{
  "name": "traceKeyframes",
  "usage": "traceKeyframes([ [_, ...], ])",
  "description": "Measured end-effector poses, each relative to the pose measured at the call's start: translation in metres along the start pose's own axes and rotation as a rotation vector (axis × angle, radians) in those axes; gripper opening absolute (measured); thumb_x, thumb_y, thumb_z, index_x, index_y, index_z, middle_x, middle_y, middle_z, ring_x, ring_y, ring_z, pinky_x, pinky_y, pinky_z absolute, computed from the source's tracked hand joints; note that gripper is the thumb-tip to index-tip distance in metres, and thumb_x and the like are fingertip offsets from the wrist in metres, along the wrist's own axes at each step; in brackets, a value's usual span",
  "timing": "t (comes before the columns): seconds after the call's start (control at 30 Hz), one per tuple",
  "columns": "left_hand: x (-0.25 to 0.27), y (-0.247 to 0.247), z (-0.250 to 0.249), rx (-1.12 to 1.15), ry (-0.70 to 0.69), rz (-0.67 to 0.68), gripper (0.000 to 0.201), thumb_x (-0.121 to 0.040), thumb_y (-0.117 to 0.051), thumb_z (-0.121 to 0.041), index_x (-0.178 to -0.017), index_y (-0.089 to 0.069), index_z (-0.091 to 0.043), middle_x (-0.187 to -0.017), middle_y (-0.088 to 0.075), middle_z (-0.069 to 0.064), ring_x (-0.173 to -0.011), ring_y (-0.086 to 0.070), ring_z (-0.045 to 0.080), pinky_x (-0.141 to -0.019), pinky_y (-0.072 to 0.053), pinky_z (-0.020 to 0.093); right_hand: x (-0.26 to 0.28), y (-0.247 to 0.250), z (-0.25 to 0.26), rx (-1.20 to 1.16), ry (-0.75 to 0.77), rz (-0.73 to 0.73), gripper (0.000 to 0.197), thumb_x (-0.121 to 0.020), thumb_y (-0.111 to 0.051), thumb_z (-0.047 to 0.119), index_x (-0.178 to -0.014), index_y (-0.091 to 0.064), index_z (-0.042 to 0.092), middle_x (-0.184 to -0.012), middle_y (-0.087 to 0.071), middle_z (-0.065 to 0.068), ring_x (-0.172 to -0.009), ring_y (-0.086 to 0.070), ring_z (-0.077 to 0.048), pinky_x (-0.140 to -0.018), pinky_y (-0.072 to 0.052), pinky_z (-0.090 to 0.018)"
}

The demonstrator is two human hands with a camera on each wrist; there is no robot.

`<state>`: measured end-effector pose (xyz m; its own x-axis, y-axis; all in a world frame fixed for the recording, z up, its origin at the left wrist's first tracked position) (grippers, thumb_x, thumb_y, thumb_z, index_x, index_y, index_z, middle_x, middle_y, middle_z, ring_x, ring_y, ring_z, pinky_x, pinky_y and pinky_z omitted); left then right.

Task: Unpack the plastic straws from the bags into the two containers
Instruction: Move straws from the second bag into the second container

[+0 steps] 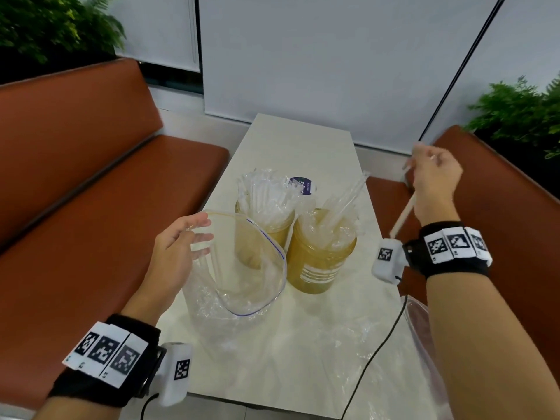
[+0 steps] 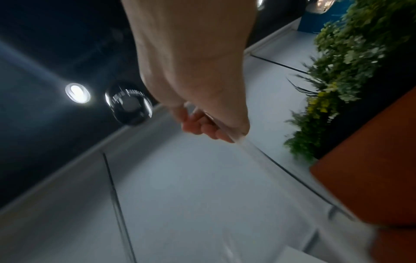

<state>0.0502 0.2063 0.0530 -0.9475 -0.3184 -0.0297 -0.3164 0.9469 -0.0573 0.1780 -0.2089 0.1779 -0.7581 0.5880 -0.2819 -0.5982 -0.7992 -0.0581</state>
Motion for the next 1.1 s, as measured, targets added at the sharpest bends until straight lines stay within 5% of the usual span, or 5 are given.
traceKeyframes([
  [0.23,0.000,-0.005,-0.002,-0.004,0.003,0.002,0.036,-0.102,-0.038,-0.003,-0.118,-0.070,-0.008,-0.122,-0.070,-0.003,-0.105,-0.070,0.026,-0.092,-0.057,0.045,0.032,-0.015,0.091,-0.452,-0.013,0.080,0.059,-0.102,-0.038,0.057,-0.055,-0.032,0.022,-0.050,-0.027,0.003,-0.045,-0.027,-0.017,-0.049,-0.031,-0.028],
  [0.47,0.001,-0.011,-0.002,0.006,0.011,0.013,0.036,-0.103,-0.038,-0.003,-0.120,-0.069,-0.010,-0.115,-0.070,-0.001,-0.103,-0.070,0.024,-0.091,-0.057,0.044,0.068,-0.065,-0.012,-0.208,-0.201,0.245,0.048,-0.109,-0.028,0.034,-0.067,-0.045,0.019,-0.046,-0.042,0.005,-0.044,-0.040,-0.014,-0.055,-0.040,-0.031],
  [0.73,0.003,-0.008,-0.005,-0.018,0.005,0.027,0.038,-0.105,-0.036,-0.004,-0.121,-0.069,-0.013,-0.119,-0.069,0.001,-0.103,-0.070,0.022,-0.091,-0.057,0.040,0.080,-0.064,-0.032,0.519,0.534,0.191,0.013,-0.093,-0.067,0.028,-0.099,-0.074,0.018,-0.101,-0.065,0.000,-0.093,-0.057,-0.011,-0.084,-0.042,-0.017],
  [0.97,0.004,-0.007,-0.005,-0.021,0.005,0.036,0.040,-0.104,-0.034,-0.002,-0.121,-0.069,-0.013,-0.120,-0.068,0.001,-0.105,-0.070,0.023,-0.091,-0.057,0.038,0.071,-0.070,-0.039,0.973,0.202,0.619,0.053,-0.109,-0.032,0.033,-0.109,-0.067,-0.006,-0.109,-0.069,-0.024,-0.107,-0.064,-0.038,-0.084,-0.043,-0.033],
  [1.1,0.003,-0.007,-0.006,-0.022,0.001,0.044,0.041,-0.104,-0.034,-0.002,-0.121,-0.069,-0.014,-0.120,-0.068,0.000,-0.106,-0.069,0.022,-0.093,-0.057,0.041,0.096,-0.077,-0.059,1.121,0.173,0.898,0.055,-0.110,-0.025,0.036,-0.154,-0.032,0.005,-0.162,-0.029,-0.013,-0.150,-0.029,-0.028,-0.120,-0.022,-0.036],
])
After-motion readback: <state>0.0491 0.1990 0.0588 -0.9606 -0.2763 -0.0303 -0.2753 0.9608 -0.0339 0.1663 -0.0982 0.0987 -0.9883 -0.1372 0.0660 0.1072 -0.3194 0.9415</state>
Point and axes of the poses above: each hand's wrist, its own x-axis away from the middle knuckle, its own y-axis out of the back of the hand, z = x × y, the point moved 3 cm from there along -x, towards the middle knuckle
